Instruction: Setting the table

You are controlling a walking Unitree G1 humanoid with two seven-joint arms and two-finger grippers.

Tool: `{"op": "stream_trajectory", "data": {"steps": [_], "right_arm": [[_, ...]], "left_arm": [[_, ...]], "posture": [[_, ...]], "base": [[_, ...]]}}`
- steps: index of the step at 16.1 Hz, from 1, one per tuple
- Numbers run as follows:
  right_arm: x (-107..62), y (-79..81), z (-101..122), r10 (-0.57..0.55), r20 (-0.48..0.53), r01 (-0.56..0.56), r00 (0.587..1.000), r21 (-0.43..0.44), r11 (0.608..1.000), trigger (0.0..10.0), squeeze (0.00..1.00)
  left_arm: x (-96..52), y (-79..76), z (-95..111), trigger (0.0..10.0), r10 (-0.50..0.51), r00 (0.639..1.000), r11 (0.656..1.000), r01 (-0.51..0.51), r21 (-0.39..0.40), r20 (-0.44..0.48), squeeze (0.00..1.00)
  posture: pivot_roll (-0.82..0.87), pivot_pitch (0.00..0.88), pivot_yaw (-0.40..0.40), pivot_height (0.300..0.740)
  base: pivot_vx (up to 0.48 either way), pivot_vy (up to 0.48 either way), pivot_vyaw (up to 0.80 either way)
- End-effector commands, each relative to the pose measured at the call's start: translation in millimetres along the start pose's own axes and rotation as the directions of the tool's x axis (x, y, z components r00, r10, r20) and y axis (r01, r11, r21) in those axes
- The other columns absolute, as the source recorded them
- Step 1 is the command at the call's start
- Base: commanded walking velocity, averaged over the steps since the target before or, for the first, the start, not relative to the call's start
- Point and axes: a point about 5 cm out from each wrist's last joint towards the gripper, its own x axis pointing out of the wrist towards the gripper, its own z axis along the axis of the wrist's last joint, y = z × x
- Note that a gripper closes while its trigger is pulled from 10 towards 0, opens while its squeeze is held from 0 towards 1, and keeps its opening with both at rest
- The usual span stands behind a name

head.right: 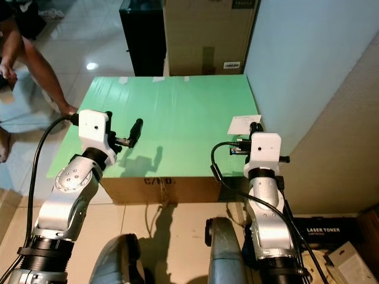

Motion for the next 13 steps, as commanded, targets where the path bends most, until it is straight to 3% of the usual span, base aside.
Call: {"op": "stream_trajectory", "data": {"steps": [1,13], "right_arm": [[0.9,0.5,0,-0.001,0.001,0.001,1.0,-0.002,1.0,0.0,0.0],[-4.7,1.2,-11,0.033,-0.039,-0.034,0.999,-0.018,0.999,0.0,0.0]], "left_arm": [[-0.3,3.3,4,10.0,0.007,1.0,1.0,-0.007,0.022,0.016,0.0],[-0.4,6.5,5,10.0,0.058,0.998,0.998,-0.058,0.011,0.037,0.0]], "posture": [[-0.11,0.072,0.071,0.632],[-0.11,0.068,0.064,0.632]], "base": [[0.48,0.0,0.0],[0.473,0.0,0.0]]}}
